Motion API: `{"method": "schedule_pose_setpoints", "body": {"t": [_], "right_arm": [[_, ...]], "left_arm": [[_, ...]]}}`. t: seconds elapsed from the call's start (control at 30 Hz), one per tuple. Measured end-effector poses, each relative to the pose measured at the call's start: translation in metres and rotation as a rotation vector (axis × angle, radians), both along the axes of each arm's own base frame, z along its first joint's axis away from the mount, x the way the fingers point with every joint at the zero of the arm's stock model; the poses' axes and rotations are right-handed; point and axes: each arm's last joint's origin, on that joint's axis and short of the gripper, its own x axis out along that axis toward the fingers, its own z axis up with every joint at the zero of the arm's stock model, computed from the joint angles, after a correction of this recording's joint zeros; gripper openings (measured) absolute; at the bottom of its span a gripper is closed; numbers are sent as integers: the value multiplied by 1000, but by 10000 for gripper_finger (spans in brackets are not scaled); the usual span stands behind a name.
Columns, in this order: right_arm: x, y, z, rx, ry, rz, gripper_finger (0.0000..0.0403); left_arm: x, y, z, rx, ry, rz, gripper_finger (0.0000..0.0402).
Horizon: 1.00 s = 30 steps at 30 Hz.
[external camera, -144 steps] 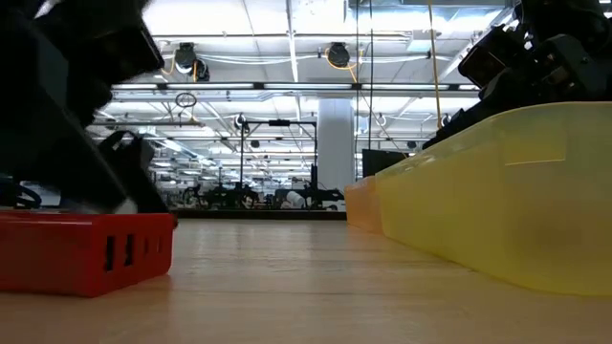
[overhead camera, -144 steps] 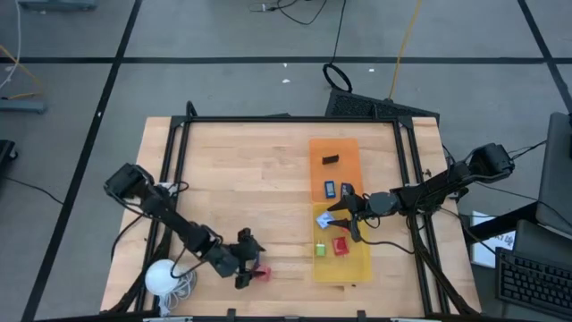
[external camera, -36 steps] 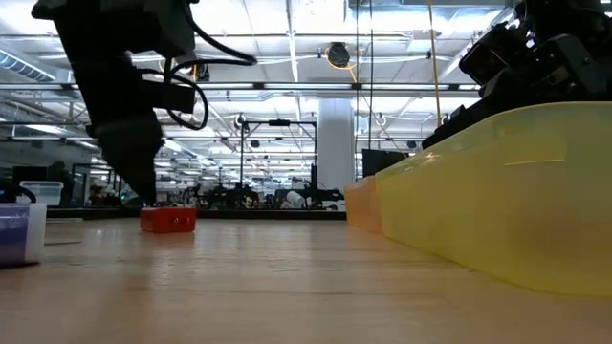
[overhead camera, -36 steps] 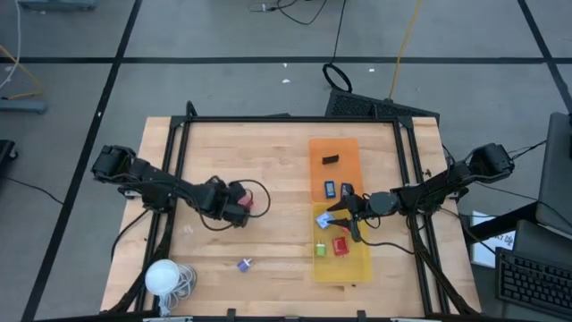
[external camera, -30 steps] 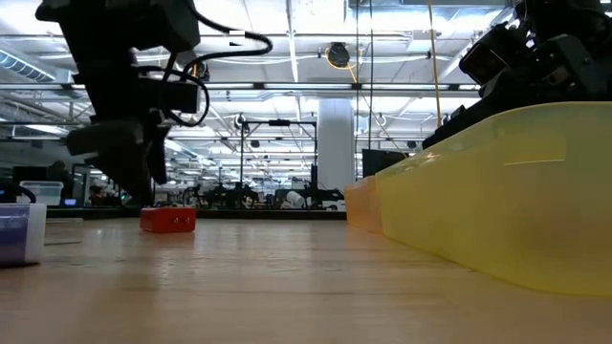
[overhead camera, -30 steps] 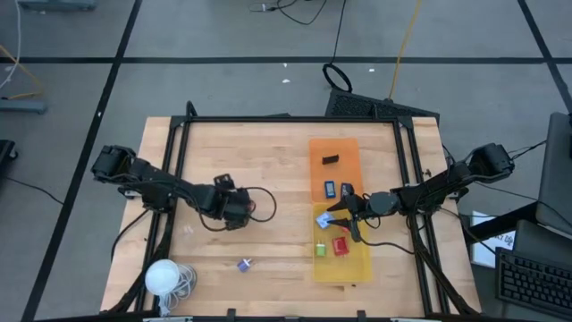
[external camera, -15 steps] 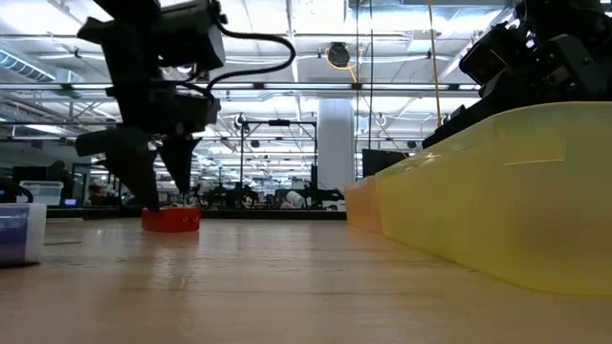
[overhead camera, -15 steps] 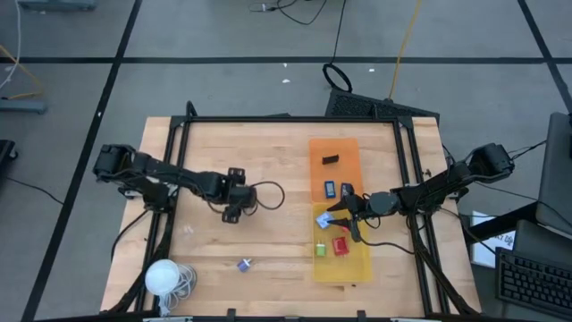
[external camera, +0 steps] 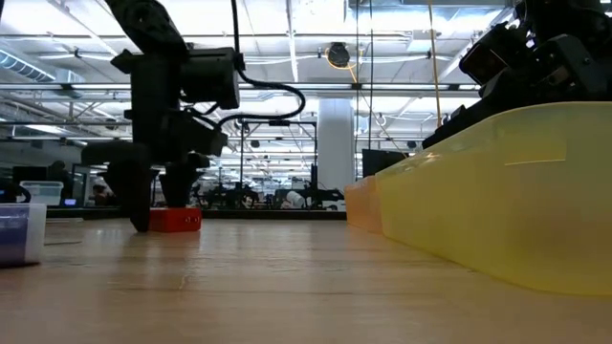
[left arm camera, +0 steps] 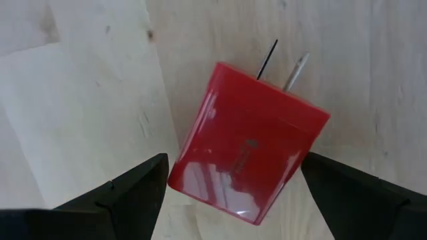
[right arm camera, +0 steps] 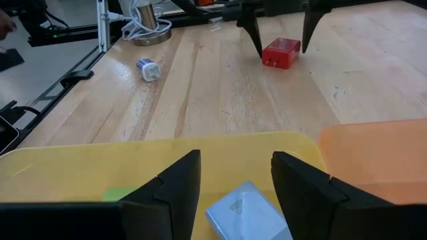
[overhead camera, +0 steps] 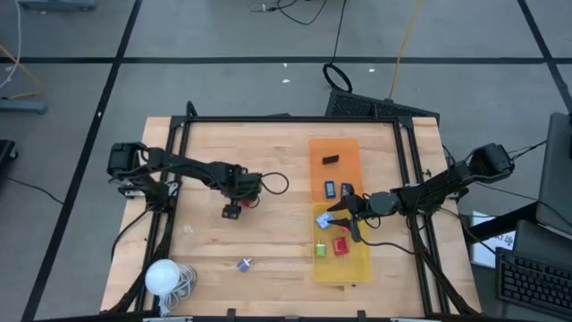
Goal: Pick & Place Office items
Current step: Put the red charger adapter into the yellow bin
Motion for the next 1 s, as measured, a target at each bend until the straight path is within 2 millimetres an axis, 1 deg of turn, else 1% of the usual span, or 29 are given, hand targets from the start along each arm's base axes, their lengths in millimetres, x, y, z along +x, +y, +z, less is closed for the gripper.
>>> {"method": "schedule_pose_setpoints", "body": {"t": [0.07,0.17,0.33,0.4,0.47,0.57,0.67,0.77,0.87,1.0], "right_arm": [[0,0,0,0,0,0,173],[0,0,0,0,0,0,172],[0,0,0,-1,3,0,173],[0,0,-1,-2,6,0,173],[0,0,-1,-2,7,0,172],[0,0,-1,-2,7,0,171],[0,0,-1,-2,8,0,172],[0,0,-1,-2,7,0,171],[0,0,-1,-15,6,4,169],[0,0,-1,-19,6,6,169]], "left_arm": [[1,1,-4,-38,7,14,351],[2,1,-6,-80,1,22,351],[3,-2,-6,-85,-6,-3,350],[3,-2,-6,-72,-9,-25,343],[3,-2,-6,-61,-8,-35,327],[3,-3,-7,-68,-6,-32,289],[3,-3,-7,-81,-11,16,250],[5,-3,-7,-103,-33,82,227],[5,-4,-7,-93,-37,144,228],[6,-4,-5,-95,-59,276,248]]}}
